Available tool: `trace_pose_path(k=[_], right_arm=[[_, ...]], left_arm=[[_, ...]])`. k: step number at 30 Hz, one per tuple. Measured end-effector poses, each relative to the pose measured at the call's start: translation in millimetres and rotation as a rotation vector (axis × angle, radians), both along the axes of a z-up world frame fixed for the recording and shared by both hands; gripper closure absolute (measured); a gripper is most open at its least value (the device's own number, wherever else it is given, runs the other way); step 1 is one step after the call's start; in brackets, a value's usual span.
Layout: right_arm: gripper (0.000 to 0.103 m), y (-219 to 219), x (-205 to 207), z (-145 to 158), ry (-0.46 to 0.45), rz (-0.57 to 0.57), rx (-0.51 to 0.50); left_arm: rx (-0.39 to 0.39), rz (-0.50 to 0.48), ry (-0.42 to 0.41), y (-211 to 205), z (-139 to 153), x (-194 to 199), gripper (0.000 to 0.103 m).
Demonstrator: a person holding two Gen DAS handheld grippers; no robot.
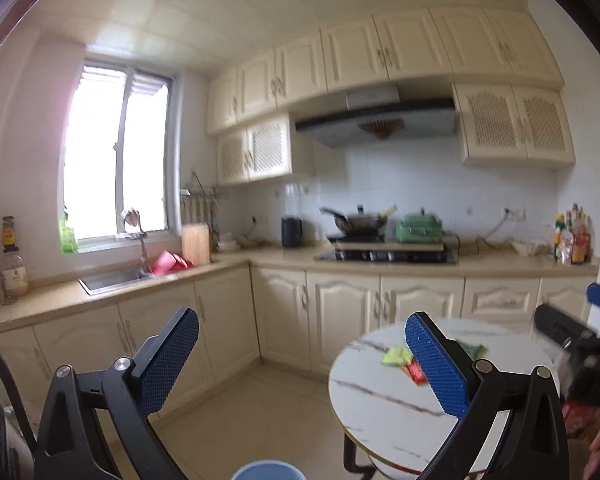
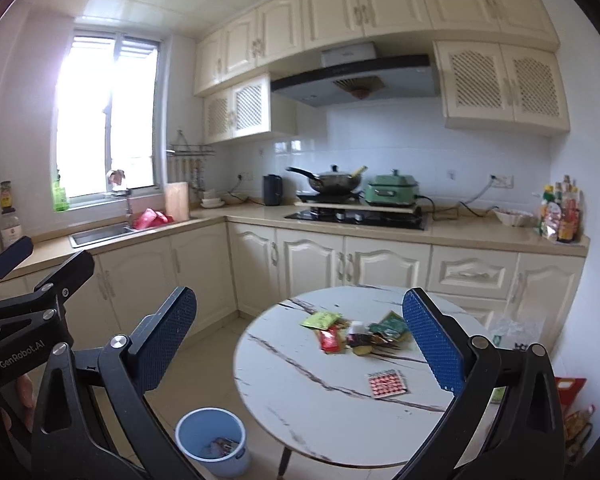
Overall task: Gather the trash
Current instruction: 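Move both tools back toward the table, then grasp the red-white checkered packet with the right gripper while the left gripper grasps the red packet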
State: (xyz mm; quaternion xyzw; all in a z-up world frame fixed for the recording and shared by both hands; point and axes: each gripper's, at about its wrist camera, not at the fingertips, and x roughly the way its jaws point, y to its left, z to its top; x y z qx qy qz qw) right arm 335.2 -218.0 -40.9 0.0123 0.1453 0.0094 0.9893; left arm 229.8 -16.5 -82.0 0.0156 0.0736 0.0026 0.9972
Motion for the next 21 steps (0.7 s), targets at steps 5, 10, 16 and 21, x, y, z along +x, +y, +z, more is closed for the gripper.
trace_pose_path(k=[5, 10, 16, 21], right_arm=[[0.0, -48, 34, -31, 0.092, -0.099, 0.038], [0.0, -102, 79, -81, 0.261, -0.213, 0.053], [0.0, -138, 132, -157, 0.489, -0.214, 0.055], [0.0, -149, 170, -212, 0.629, -0.158, 0.073]], left_arm=[[-0.017, -0.058, 0.166, -22, -27, 63, 0.001], [-0.018, -0.106, 0.316, -46, -54, 121, 0.001], [0.002, -0.133, 0.443, -71, -71, 177, 0.001], [0.02, -0.136, 0.513, -80, -72, 217, 0.001]])
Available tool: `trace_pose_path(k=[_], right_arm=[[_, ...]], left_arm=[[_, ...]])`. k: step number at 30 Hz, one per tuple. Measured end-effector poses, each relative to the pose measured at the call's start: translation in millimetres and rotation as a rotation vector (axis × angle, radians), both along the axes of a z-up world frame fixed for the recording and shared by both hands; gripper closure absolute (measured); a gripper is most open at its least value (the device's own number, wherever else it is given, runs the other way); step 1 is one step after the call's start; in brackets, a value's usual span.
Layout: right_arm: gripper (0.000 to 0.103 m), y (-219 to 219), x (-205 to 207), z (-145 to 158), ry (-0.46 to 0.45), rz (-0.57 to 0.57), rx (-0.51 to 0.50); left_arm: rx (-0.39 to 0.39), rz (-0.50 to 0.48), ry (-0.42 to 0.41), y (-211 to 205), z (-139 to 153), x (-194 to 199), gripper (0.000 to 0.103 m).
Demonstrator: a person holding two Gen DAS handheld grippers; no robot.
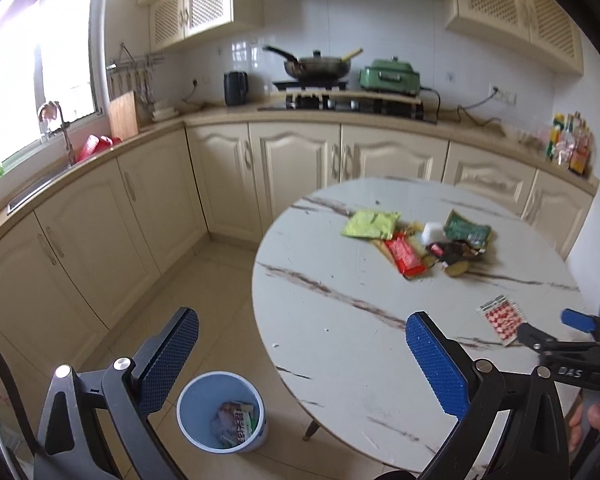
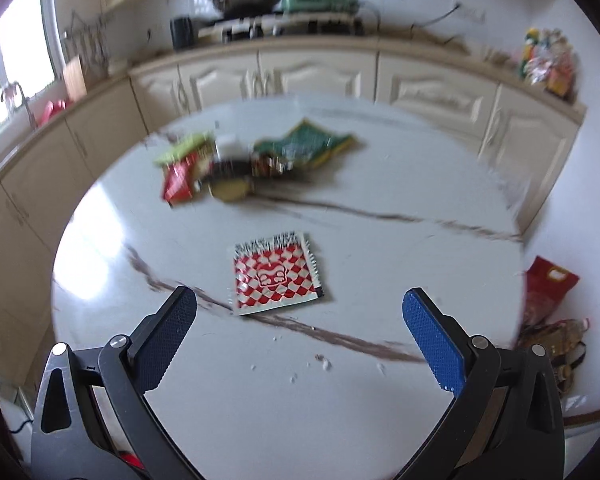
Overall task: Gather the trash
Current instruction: 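Grasp the red-white checkered packet with the right gripper while the left gripper grasps the red packet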
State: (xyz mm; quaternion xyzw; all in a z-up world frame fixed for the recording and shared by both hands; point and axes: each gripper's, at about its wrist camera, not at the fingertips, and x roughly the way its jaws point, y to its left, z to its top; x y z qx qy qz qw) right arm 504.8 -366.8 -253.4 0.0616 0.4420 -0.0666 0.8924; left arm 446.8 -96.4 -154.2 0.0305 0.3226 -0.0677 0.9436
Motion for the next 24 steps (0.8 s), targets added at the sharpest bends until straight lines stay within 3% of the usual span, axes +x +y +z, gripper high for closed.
trace_pose_path(k=[7, 15, 16, 20, 24], right_arm=[[0.0, 0, 37, -34, 0.079, 0.093, -0.006], [0.009, 2, 44, -34, 0.103, 0.187, -0.048], [0.014, 2, 44, -33, 0.104, 0.192, -0.047], [0.054, -13, 40, -26, 0.085, 0.19, -0.034], [0.062, -21, 42, -24, 0.077, 0.198, -0.036]], left_arm=[[0.0, -0.017, 0.046, -2, -8, 36, 0.001], [-0.024, -0.035, 0.084, -5, -17, 53, 0.001], [-0.024, -0.036, 0.089, -5, -18, 54, 0.001], [-0.027, -0.049, 0.108, -14, -22, 57, 0.001], [-0.022, -0.069, 0.12, -23, -25, 60, 0.001]])
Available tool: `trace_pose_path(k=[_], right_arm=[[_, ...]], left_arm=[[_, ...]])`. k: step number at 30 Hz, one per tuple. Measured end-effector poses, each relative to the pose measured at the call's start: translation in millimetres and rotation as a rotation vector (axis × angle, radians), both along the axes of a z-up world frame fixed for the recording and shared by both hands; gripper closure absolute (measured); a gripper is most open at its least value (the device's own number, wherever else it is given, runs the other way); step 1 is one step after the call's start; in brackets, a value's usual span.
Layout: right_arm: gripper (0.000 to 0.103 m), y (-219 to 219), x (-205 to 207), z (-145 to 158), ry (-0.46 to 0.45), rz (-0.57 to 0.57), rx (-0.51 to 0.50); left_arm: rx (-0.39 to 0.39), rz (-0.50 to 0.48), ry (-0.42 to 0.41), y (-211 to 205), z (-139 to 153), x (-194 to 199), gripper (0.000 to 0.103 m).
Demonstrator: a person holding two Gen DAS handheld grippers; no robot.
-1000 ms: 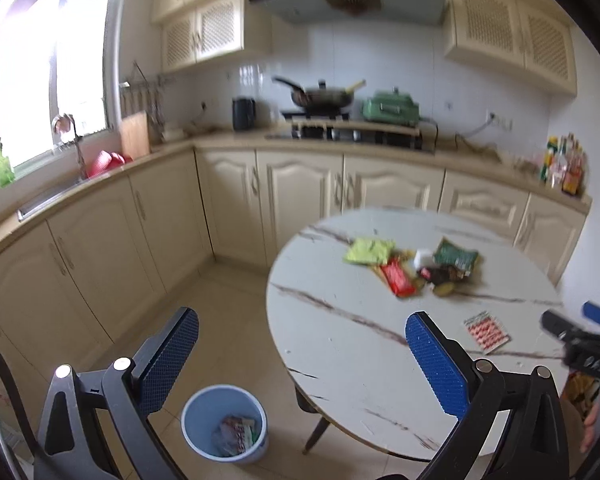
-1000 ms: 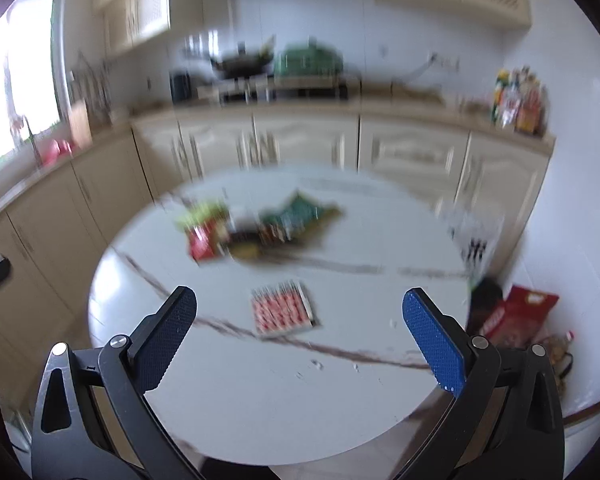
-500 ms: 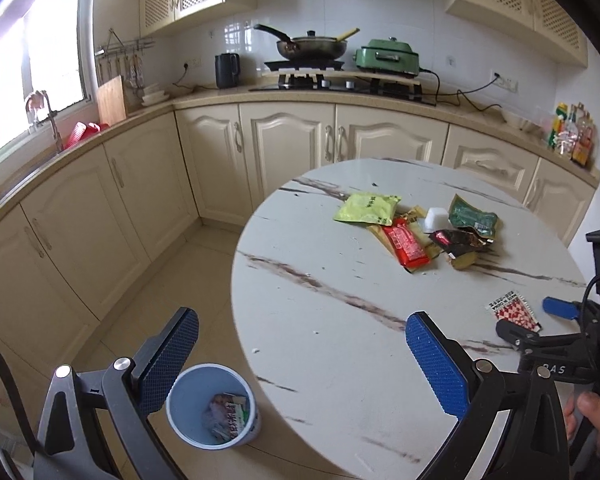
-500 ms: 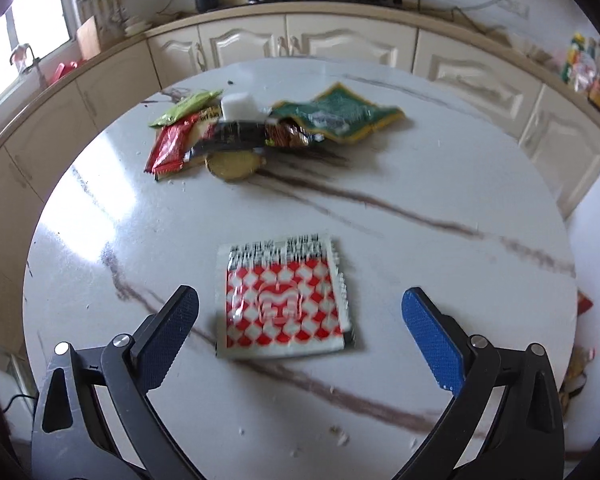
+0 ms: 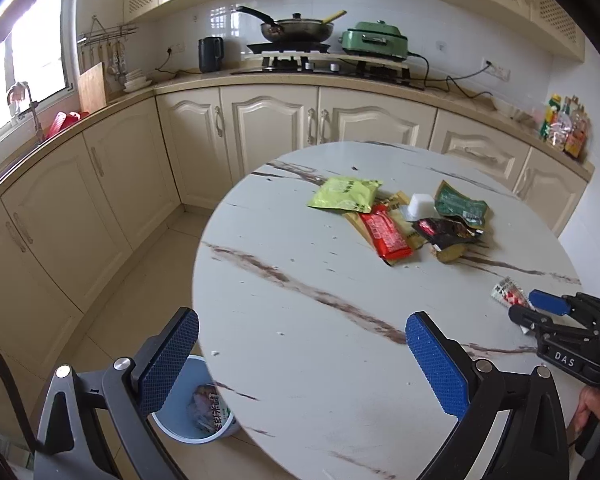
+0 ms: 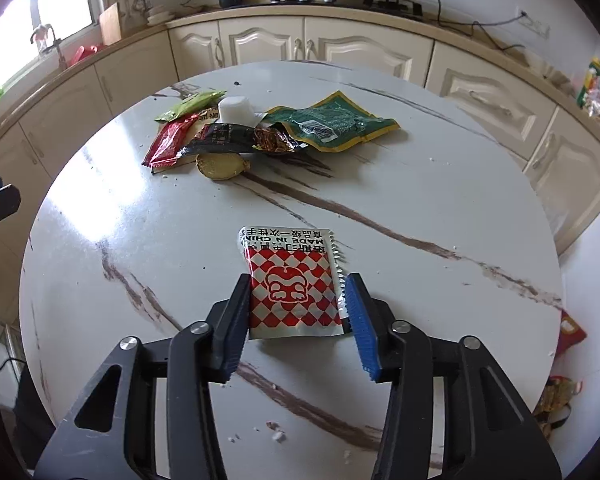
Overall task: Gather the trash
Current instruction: 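Grasp the red-white checkered packet with the right gripper while the left gripper grasps the red packet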
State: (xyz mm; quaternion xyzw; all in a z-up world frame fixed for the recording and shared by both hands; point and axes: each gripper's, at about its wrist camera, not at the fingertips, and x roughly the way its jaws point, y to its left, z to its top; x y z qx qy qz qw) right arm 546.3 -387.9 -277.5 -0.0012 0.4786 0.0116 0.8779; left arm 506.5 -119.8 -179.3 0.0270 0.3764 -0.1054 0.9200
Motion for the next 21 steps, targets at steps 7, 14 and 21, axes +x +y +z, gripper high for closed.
trace_pose_path(k=[7, 14, 21], right_arm=[[0.084, -19, 3, 0, -0.03, -0.014, 0.065], [0.084, -33, 8, 14, -0.102, -0.025, 0.111], [0.084, -39, 25, 23, -0.137, -0.016, 0.136]], left_arm=[[-0.024, -0.072, 0.045, -35, -4, 22, 0.001], [-0.017, -0.14, 0.043, -68, -10, 59, 0.001], [-0.094, -0.021, 0.118, -70, -28, 113, 0.003]])
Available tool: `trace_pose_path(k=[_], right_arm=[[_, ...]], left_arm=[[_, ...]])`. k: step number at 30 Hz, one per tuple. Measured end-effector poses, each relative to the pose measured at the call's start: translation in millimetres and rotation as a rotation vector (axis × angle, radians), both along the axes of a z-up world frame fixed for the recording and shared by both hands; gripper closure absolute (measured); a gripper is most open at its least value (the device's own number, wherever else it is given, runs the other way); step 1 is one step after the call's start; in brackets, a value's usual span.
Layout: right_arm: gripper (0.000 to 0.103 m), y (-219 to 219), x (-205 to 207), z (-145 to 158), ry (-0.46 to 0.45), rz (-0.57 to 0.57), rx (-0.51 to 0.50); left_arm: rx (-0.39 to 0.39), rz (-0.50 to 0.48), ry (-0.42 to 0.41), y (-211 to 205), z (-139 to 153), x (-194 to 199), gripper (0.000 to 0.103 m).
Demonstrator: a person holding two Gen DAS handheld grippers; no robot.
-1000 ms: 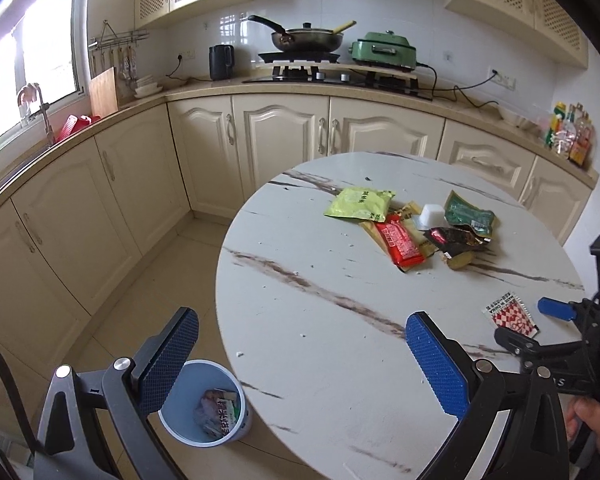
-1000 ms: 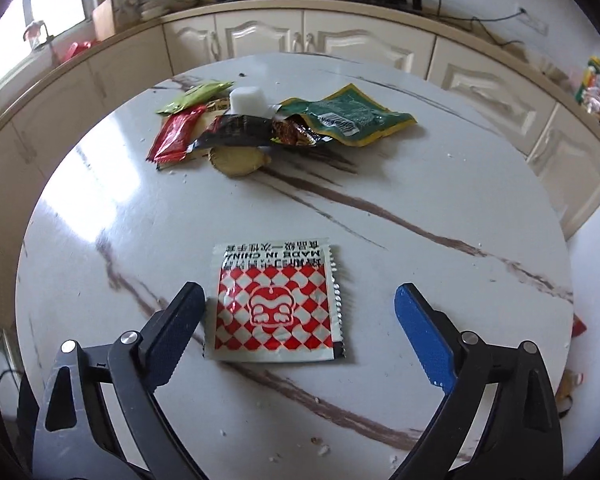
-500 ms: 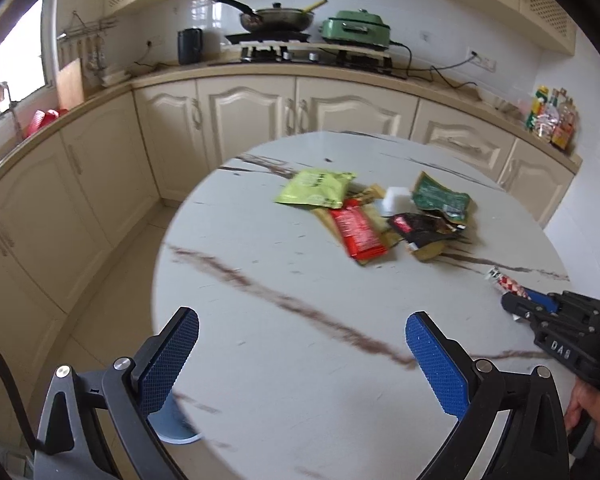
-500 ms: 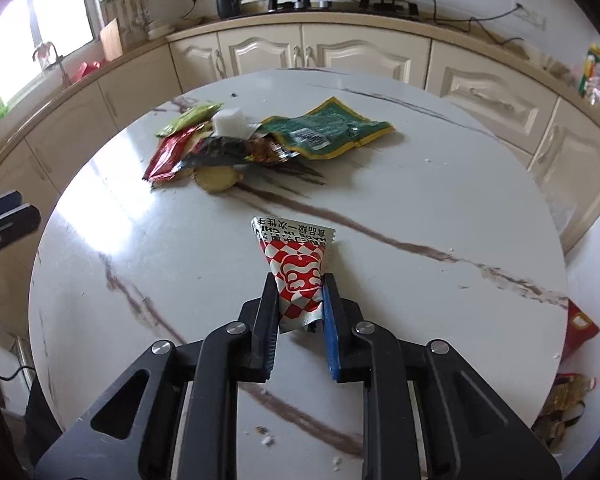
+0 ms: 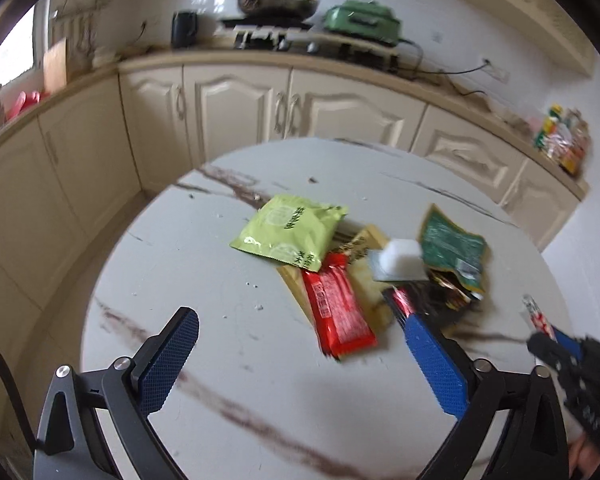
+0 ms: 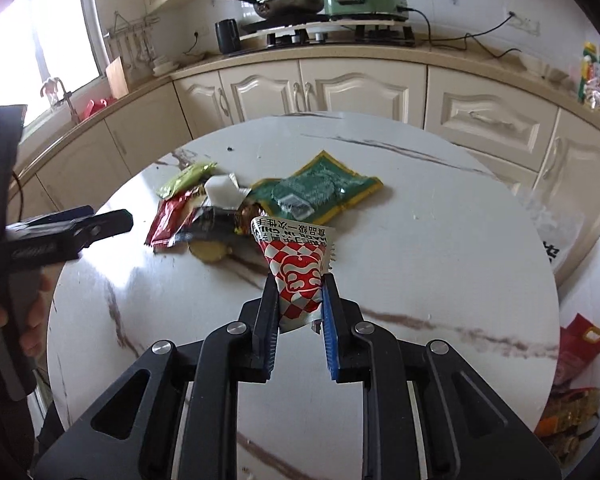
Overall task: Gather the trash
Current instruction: 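Grasp the red-white checkered packet with the right gripper while the left gripper grasps the red packet, then carry both packets over the blue bin and open both grippers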
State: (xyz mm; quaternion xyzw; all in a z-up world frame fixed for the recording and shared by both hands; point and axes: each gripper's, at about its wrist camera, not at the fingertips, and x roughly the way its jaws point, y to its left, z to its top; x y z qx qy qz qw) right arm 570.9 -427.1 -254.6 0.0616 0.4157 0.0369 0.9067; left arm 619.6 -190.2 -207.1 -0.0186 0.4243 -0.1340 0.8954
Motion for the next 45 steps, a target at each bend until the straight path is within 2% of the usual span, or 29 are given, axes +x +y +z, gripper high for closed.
trace_pose_path(k=[2, 6, 8, 9, 11, 12, 13, 18, 26, 32, 37, 45], right_arm=[[0.084, -1, 6, -3, 0.002, 0.003, 0.005], [0.084, -3, 15, -11, 0.013, 0.012, 0.025], [0.084, -3, 18, -14, 0.015, 0.014, 0.031], [0.084, -2, 18, -15, 0.016, 0.016, 0.033], [0.084, -2, 21, -18, 0.021, 0.022, 0.039], [0.084, -1, 22, -18, 0.023, 0.024, 0.04], [0.084, -1, 21, -19, 0.024, 0.025, 0.042], [0.084, 1, 19, -17, 0.018, 0.03, 0.041], [0.084, 15, 5, -2, -0.002, 0.032, 0.032], [0.084, 48, -7, 20, -0.029, 0.068, 0.014], [0.084, 105, -12, 33, -0.041, 0.149, 0.012], [0.083, 253, -1, 29, -0.062, 0.338, 0.051]], left_arm=[[0.011, -0.003, 0.024, -9, -10, 16, 0.004], [0.074, 0.004, 0.078, -25, -29, 43, 0.027], [0.077, -0.004, 0.067, -29, -32, 47, 0.031], [0.074, -0.009, 0.06, -30, -32, 49, 0.035], [0.035, -0.022, 0.064, -29, -33, 51, 0.049], [0.033, -0.027, 0.061, -28, -32, 49, 0.065], [0.027, -0.037, 0.065, -27, -33, 50, 0.073], [0.016, -0.055, 0.061, -11, -28, 43, 0.085], [-0.053, -0.09, 0.033, 23, -4, 0, 0.087], [-0.107, -0.113, -0.006, 58, 25, -43, 0.087], [-0.095, -0.099, -0.045, 110, 48, -86, 0.087], [-0.047, 0.042, -0.068, 228, 62, -139, 0.087]])
